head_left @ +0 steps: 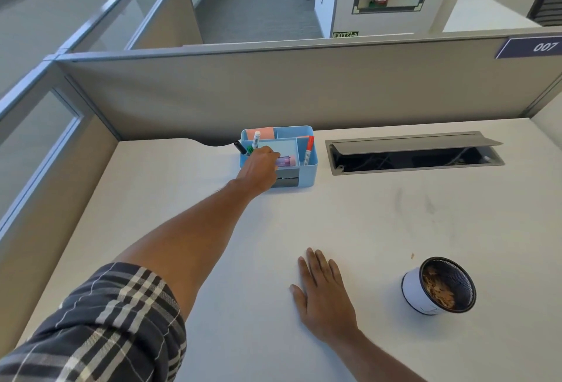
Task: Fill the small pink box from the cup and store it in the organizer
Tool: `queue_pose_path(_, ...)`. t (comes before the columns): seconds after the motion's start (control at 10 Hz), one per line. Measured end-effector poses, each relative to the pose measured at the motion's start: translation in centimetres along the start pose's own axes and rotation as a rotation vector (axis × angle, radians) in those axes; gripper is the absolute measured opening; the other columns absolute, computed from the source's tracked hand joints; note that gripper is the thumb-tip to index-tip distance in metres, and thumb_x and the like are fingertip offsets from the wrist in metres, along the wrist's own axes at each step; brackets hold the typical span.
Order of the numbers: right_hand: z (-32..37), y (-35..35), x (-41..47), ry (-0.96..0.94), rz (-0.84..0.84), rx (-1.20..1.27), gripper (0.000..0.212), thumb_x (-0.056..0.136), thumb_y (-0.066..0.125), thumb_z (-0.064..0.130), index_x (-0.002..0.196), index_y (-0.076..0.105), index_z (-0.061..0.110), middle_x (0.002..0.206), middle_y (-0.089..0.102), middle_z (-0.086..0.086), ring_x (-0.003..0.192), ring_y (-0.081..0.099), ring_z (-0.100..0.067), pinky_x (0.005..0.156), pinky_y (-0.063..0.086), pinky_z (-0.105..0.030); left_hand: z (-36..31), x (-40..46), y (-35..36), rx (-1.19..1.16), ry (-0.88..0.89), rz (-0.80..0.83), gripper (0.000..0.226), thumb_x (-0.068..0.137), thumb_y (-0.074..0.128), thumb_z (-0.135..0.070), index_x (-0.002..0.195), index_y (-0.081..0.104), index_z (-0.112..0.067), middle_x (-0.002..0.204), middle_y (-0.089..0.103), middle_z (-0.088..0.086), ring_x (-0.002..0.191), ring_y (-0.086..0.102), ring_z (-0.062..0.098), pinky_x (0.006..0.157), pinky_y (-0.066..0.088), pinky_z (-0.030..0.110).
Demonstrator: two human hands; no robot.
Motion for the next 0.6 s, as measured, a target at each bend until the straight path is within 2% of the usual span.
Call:
queue_pose_path(0.2, 0.0, -0.1, -0.1, 0.004, 0.002, -0.002, 0.059, 0.104, 0.040, 0.045, 0.149, 0.048, 0.007, 0.162, 0.038, -0.017, 0.151, 0.032, -0.034, 0.119, 0.022, -0.051, -0.3, -0.2, -0.3, -0.039, -0.010, -0.003, 0.028, 0.091, 0.061, 0.001, 0.118, 0.064, -0.001, 0.116, 0.067, 0.016, 0.105, 0.061, 0.031, 0.087, 0.051, 0.038)
queue_pose_path(0.3, 0.1, -0.3, 0.0, -0.003, -0.006, -0.007, 0.059, 0.103, 0.042, 0.044, 0.148, 0.049, 0.007, 0.161, 0.040, -0.017, 0.150, 0.034, -0.034, 0.119, 0.021, -0.050, -0.5, -1.1, -0.3, -0.092, -0.025, -0.064, 0.026, 0.089, 0.063, 0.003, 0.113, 0.061, -0.004, 0.117, 0.065, 0.016, 0.108, 0.059, 0.031, 0.085, 0.050, 0.034)
queue_pose_path(0.4, 0.3, -0.8, -0.2, 0.007, 0.010, -0.007, 0.059, 0.103, 0.042, 0.043, 0.148, 0.050, 0.007, 0.160, 0.041, -0.017, 0.149, 0.035, -0.035, 0.118, 0.020, -0.049, -1.7, -3.9, -0.1, -0.046, 0.034, -0.171, 0.048, 0.085, 0.070, 0.004, 0.130, 0.054, -0.001, 0.134, 0.055, 0.020, 0.126, 0.049, 0.034, 0.103, 0.045, 0.039)
queue_pose_path(0.5, 0.2, -0.9, -0.3, 0.001, 0.010, 0.003, 0.059, 0.102, 0.040, 0.043, 0.148, 0.050, 0.007, 0.160, 0.040, -0.017, 0.149, 0.036, -0.035, 0.118, 0.018, -0.048, -2.9, -8.2, 1.4, -0.034, 0.080, -0.242, 0.056, 0.088, 0.071, -0.008, 0.138, 0.047, -0.006, 0.146, 0.046, 0.016, 0.135, 0.041, 0.030, 0.111, 0.038, 0.039)
queue_pose_path(0.6, 0.5, -1.6, -0.7, 0.000, 0.020, -0.004, 0.059, 0.100, 0.040, 0.043, 0.144, 0.055, 0.006, 0.156, 0.046, -0.018, 0.144, 0.044, -0.036, 0.117, 0.014, -0.044, -4.1, -13.9, 4.2, -0.042, -0.014, -0.130, 0.060, 0.098, 0.058, -0.029, 0.150, 0.035, -0.010, 0.162, 0.027, 0.011, 0.149, 0.023, 0.030, 0.116, 0.018, 0.039)
Point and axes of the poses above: each hand's wrist, its own x-axis towards the middle knuckle, its own y-axis out of the palm, z = x × y, the point moved 4 cm from there along x, towards the middle knuckle
